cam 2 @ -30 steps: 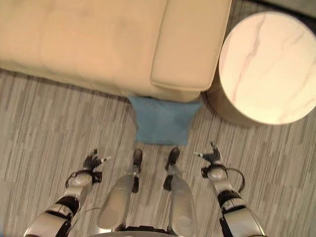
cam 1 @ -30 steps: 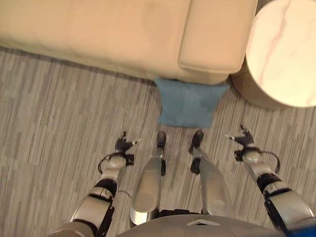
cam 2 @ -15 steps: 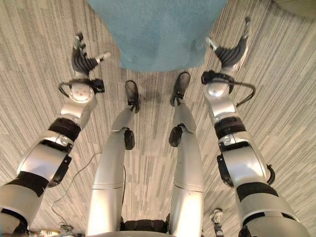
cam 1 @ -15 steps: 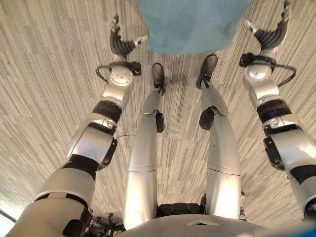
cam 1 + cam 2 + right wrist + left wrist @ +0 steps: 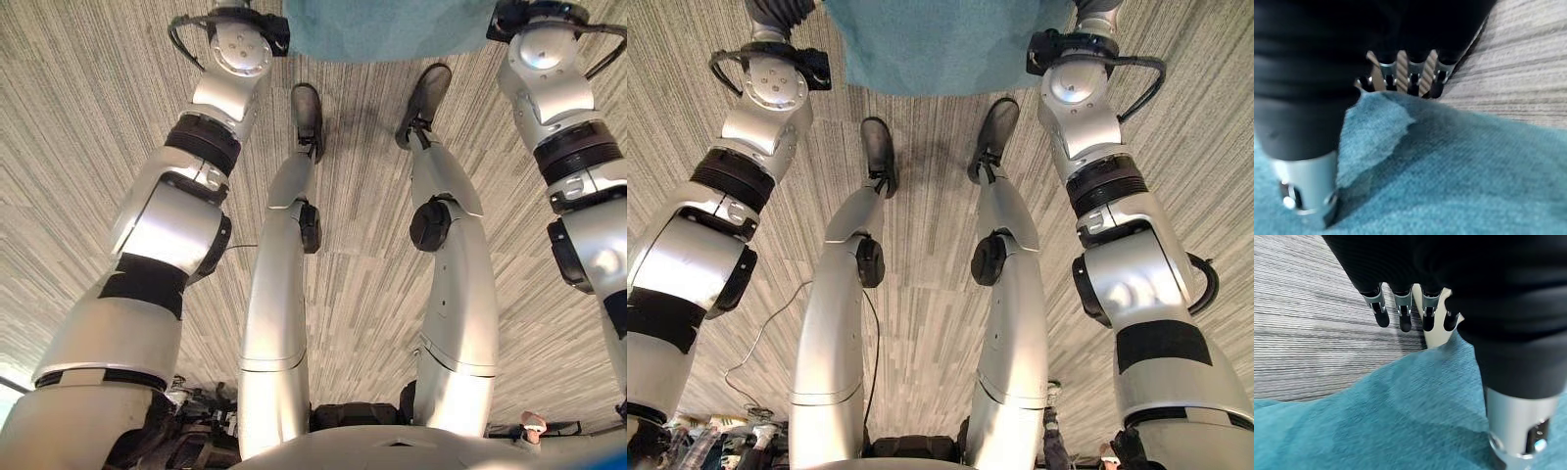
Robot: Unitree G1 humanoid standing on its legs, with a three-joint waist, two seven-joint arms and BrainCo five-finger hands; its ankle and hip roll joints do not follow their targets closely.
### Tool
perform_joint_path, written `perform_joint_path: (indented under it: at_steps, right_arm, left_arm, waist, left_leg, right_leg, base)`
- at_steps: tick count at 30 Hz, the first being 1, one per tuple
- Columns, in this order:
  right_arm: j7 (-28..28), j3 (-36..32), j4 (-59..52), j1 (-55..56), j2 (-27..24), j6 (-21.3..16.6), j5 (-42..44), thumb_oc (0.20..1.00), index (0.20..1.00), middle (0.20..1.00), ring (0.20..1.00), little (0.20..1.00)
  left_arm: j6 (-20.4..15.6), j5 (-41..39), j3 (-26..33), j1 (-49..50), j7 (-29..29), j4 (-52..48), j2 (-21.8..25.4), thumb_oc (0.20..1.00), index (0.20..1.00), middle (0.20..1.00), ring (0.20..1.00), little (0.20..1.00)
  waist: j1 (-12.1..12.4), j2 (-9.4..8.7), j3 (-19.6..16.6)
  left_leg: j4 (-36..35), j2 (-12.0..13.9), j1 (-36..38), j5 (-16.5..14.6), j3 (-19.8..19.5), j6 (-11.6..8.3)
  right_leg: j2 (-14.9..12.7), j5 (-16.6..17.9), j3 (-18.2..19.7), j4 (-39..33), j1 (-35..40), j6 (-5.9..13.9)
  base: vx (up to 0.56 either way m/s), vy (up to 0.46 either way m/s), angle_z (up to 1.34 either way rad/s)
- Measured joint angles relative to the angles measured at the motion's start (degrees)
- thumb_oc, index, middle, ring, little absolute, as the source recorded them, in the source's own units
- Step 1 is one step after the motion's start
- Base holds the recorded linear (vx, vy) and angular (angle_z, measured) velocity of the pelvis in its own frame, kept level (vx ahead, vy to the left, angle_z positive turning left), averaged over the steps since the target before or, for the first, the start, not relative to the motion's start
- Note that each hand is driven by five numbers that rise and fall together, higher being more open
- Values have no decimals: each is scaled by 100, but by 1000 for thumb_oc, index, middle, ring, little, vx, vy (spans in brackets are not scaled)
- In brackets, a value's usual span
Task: Pick up all the scattered cushions and arrange them neatly on the sofa.
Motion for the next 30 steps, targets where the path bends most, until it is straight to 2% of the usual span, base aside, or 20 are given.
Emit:
perform_joint_path:
  at_steps: [3, 4, 5, 6, 8, 12, 14, 15, 16, 17, 18, 19, 20, 21, 24, 26, 27, 28, 29, 30]
  right_arm:
    - [51, 144, 5, -32, -3, 124, 16, 1000, 1000, 1000, 1000, 1000]
    - [55, 230, 56, -204, 109, 208, 159, 959, 959, 959, 959, 959]
    - [54, 266, 70, -357, 178, 264, 275, 200, 200, 200, 200, 200]
    - [54, 349, 68, -449, 178, 314, 328, 200, 200, 200, 200, 200]
    - [56, 375, 59, -414, 191, 364, 502, 200, 200, 200, 200, 200]
    - [90, 469, -101, -375, 113, 370, 494, 200, 200, 200, 200, 200]
    - [112, 215, -690, 33, 176, 426, 458, 200, 200, 200, 200, 200]
    - [115, 120, -891, 342, 251, 421, 382, 200, 200, 200, 200, 200]
    - [105, -152, -1148, 596, 286, 411, 310, 200, 200, 200, 200, 200]
    - [50, -414, -1319, 814, 541, 413, 215, 200, 200, 200, 200, 200]
    - [20, -569, -1576, 1308, 799, 412, 174, 200, 200, 200, 200, 200]
    - [5, -560, -1814, 1922, 1003, 349, 56, 200, 200, 200, 200, 200]
    - [-3, -578, -2178, 2900, 1135, 64, -284, 200, 200, 200, 200, 200]
    - [-8, -650, -2324, 3107, 1162, 11, -322, 200, 200, 200, 200, 200]
    - [18, -750, -2797, 3567, 1255, 12, -542, 200, 200, 200, 200, 200]
    - [55, -740, -2796, 3750, 1324, 15, -607, 200, 200, 200, 200, 200]
    - [300, -604, -3206, 4625, 1291, 24, -776, 200, 200, 200, 200, 200]
    - [367, -558, -3208, 4910, 1315, 24, -864, 200, 200, 200, 200, 200]
    - [531, -588, -3554, 5399, 1348, -16, -948, 200, 200, 200, 200, 200]
    - [566, -601, -3878, 5739, 1340, -27, -960, 200, 200, 200, 200, 200]
  left_arm:
    - [120, -56, -175, -186, -35, 19, -141, 1000, 1000, 1000, 1000, 1000]
    - [203, -137, -291, -292, -37, 6, -187, 1000, 1000, 1000, 1000, 1000]
    - [239, -221, -342, -443, -37, -21, -213, 758, 758, 758, 758, 758]
    - [247, -314, -338, -506, -37, -51, -221, 200, 200, 200, 200, 200]
    - [244, -676, -232, -356, -1, -313, -217, 200, 200, 200, 200, 200]
    - [211, -813, -151, -98, 31, -755, 15, 200, 200, 200, 200, 200]
    - [195, -1020, 212, 408, 138, -1565, 178, 200, 200, 200, 200, 200]
    - [92, -1020, 295, 673, 181, -1685, 105, 200, 200, 200, 200, 200]
    - [34, -1021, 619, 1022, 273, -2187, 50, 200, 200, 200, 200, 200]
    - [35, -1016, 1048, 1498, 387, -2804, -101, 200, 200, 200, 200, 200]
    - [-23, -1003, 1284, 2067, 416, -3058, -340, 200, 200, 200, 200, 200]
    - [-137, -964, 1351, 2682, 459, -3190, -640, 200, 200, 200, 200, 200]
    - [-424, -892, 1430, 3579, 513, -3579, -1016, 200, 200, 200, 200, 200]
    - [-526, -887, 1467, 3710, 532, -3733, -1146, 200, 200, 200, 200, 200]
    - [-566, -485, 1583, 4186, 592, -4392, -1270, 200, 200, 200, 200, 200]
    - [-560, -468, 1580, 4310, 593, -4389, -1273, 200, 200, 200, 200, 200]
    - [-563, -250, 1489, 5083, 492, -4548, -1191, 200, 200, 200, 200, 200]
    - [-567, -229, 1459, 5385, 425, -4559, -1193, 200, 200, 200, 200, 200]
    - [-643, -226, 1457, 6200, 230, -5103, -1076, 200, 200, 200, 200, 200]
    - [-689, -226, 1408, 6656, 154, -5402, -1053, 200, 200, 200, 200, 200]
  waist:
    - [41, 13, -7]
    - [49, 14, -7]
    - [59, 14, -7]
    - [71, 14, -7]
    - [106, 15, -7]
    - [127, 34, -17]
    - [129, 36, -16]
    - [151, 78, -132]
    - [158, 123, -236]
    - [127, 124, -45]
    - [142, 125, -48]
    - [133, 130, -534]
    - [138, 182, -1506]
    - [150, 184, -1510]
    - [127, 183, -1479]
    - [133, 173, -1441]
    - [131, 185, -1373]
    - [140, 191, -1379]
    - [143, 210, -1512]
    - [179, 226, -1536]
  left_leg:
    - [-191, 10, 203, 57, 51, 17]
    - [-211, 14, 209, 72, 76, 32]
    - [-263, 10, 213, 112, 92, 40]
    - [-290, 11, 219, 134, 103, 39]
    - [-415, 5, 392, 206, 132, 34]
    - [-483, 65, 514, 271, 126, 1]
    - [-752, 75, 835, 386, 130, -58]
    - [-810, 77, 883, 403, 97, -70]
    - [-940, 78, 928, 485, 90, -86]
    - [-1188, 68, 1397, 531, 64, -125]
    - [-1420, 58, 1887, 562, -9, -167]
    - [-1564, 35, 1921, 586, -83, -188]
    - [-1671, 11, 1654, 554, -223, -240]
    - [-1685, 4, 1823, 592, -282, -252]
    - [-1918, -51, 2328, 644, -310, -315]
    - [-2044, -49, 2687, 653, -325, -326]
    - [-2600, -70, 3841, 769, -446, -386]
    - [-2892, -53, 4446, 774, -534, -444]
    - [-3150, 6, 5146, 723, -636, -447]
    - [-3294, 32, 5515, 735, -654, -478]
  right_leg:
    - [59, 138, 40, -265, 205, -29]
    - [66, 183, 51, -323, 217, -20]
    - [67, 222, 67, -375, 219, 4]
    - [70, 248, 66, -411, 225, -1]
    - [79, 305, 79, -507, 375, -25]
    - [151, 360, 79, -609, 505, -16]
    - [189, 433, 50, -826, 792, -59]
    - [201, 425, 32, -847, 835, -54]
    - [200, 439, 3, -900, 865, -68]
    - [208, 422, -46, -1030, 1301, -110]
    - [251, 419, -97, -1234, 1793, -106]
    - [260, 359, -134, -1270, 1801, -19]
    - [247, 230, -203, -1206, 1504, 155]
    - [240, 149, -233, -1133, 1663, 231]
    - [183, 36, -251, -1029, 2025, 223]
    - [183, 7, -275, -1062, 2354, 234]
    - [183, -63, -454, -1323, 3431, 167]
    - [233, -153, -533, -1526, 4032, 247]
    - [272, -281, -661, -1657, 4739, 272]
    - [308, -319, -720, -1761, 5104, 260]
  base:
    - [35, 38, -7]
    - [27, 14, -4]
    - [0, 0, 0]
    - [0, 0, 0]
    - [0, 0, 0]
    - [4, -35, -2]
    - [-19, -38, 1]
    - [-47, -61, 6]
    - [-63, -67, 11]
    - [-82, -62, 9]
    - [-60, -68, 7]
    - [-53, -55, 10]
    - [-30, -88, 16]
    - [-36, -75, 17]
    - [-55, -77, 12]
    - [-99, -122, 10]
    - [27, -127, 20]
    - [156, -134, 28]
    - [145, -108, 18]
    - [200, -108, 12]
